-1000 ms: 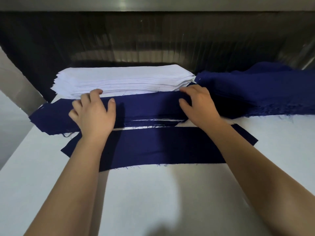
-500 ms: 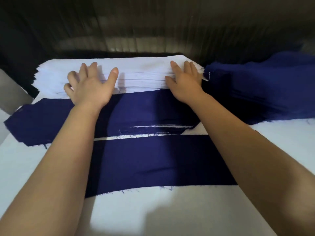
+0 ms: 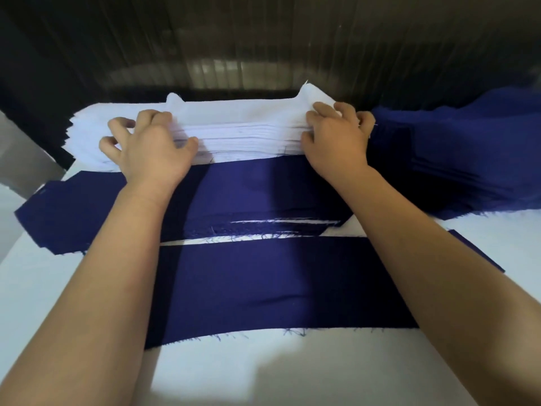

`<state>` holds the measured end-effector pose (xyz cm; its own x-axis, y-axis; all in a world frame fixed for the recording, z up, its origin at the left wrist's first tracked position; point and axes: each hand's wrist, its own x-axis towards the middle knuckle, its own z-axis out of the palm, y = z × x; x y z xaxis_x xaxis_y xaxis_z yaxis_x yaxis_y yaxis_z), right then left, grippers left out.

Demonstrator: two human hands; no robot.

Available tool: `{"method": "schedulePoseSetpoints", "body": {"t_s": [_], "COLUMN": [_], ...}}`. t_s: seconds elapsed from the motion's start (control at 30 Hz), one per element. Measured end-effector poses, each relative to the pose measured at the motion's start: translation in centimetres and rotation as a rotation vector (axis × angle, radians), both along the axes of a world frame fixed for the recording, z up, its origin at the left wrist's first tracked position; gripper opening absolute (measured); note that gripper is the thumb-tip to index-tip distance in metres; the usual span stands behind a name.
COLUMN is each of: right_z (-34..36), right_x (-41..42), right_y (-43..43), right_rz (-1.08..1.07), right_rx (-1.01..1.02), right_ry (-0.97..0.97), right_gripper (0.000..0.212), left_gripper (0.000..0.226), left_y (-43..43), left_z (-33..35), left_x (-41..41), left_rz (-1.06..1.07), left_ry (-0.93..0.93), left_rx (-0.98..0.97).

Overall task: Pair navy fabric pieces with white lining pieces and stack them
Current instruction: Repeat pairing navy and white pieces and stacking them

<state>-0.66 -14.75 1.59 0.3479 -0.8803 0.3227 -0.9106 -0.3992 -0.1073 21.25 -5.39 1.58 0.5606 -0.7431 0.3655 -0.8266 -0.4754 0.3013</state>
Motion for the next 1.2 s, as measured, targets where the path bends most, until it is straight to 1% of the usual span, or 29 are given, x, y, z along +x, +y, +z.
{"method": "schedulePoseSetpoints", "body": {"t_s": [0.17,0.3,0.4,0.47,0.57,0.67,0.7,0.8,0.9,0.97,1.03,1.1,1.17,1.2], "right_z": [0.4,0.3,0.2,0.2,0.3,0.7,0.8,1.0,1.5,1.7,1.7,1.5,0.9,0.5], "right_x": [-0.6,-1.1,-1.5,-1.7,-1.7,-2.3,-2.6,-4.2,-5.8,-6.8,-7.6,-8.2,-8.8,-9.2], "right_y": [0.2,0.4,0.7,1.0,1.9,2.8,3.1,4.1,5.6,6.6,7.5,8.5,9.7,10.3], "right_rz": [-0.018,-0.015,0.026,0.053,0.124,0.192,0.200,0.239,0.307,0.332,0.345,0.359,0.373,0.375], "right_rx": [-0.109,-0.161,-0.179,-0.164,-0.128,0.039,0.068,0.097,0.094,0.089,0.079,0.096,0.145,0.183], "right_ry": [-0.085,-0.149,-0.261,-0.399,-0.674,-0.978,-1.032,-1.090,-1.090,-1.068,-1.064,-1.095,-1.100,-1.069], "right_gripper": [0.027,0.028,0.026,0.023,0.016,0.005,0.005,0.006,0.019,0.026,0.028,0.030,0.035,0.039], "left_gripper": [0.030,0.026,0.025,0.025,0.024,0.019,0.019,0.020,0.020,0.023,0.025,0.023,0.022,0.024], "left_y": [0.4,0.4,0.6,0.8,1.3,2.0,2.4,3.8,5.5,6.4,7.1,8.0,9.3,10.1], "left_z": [-0.2,-0.3,-0.2,-0.3,-0.2,-0.1,-0.2,-0.2,0.1,0.6,1.4,2.0,2.4,2.4], "left_x": [0.5,0.6,0.6,0.5,0.1,-1.0,-1.3,-2.1,-2.7,-3.1,-3.6,-3.8,-4.1,-4.4], "left_rz": [0.003,0.016,0.011,0.001,-0.019,-0.059,-0.073,-0.114,-0.185,-0.230,-0.250,-0.273,-0.310,-0.324], "left_ry": [-0.071,-0.063,-0.083,-0.092,-0.104,-0.122,-0.131,-0.162,-0.207,-0.213,-0.206,-0.220,-0.182,-0.134], "left_rx": [-0.140,-0.231,-0.292,-0.311,-0.340,-0.381,-0.389,-0.396,-0.384,-0.352,-0.309,-0.261,-0.209,-0.183]}}
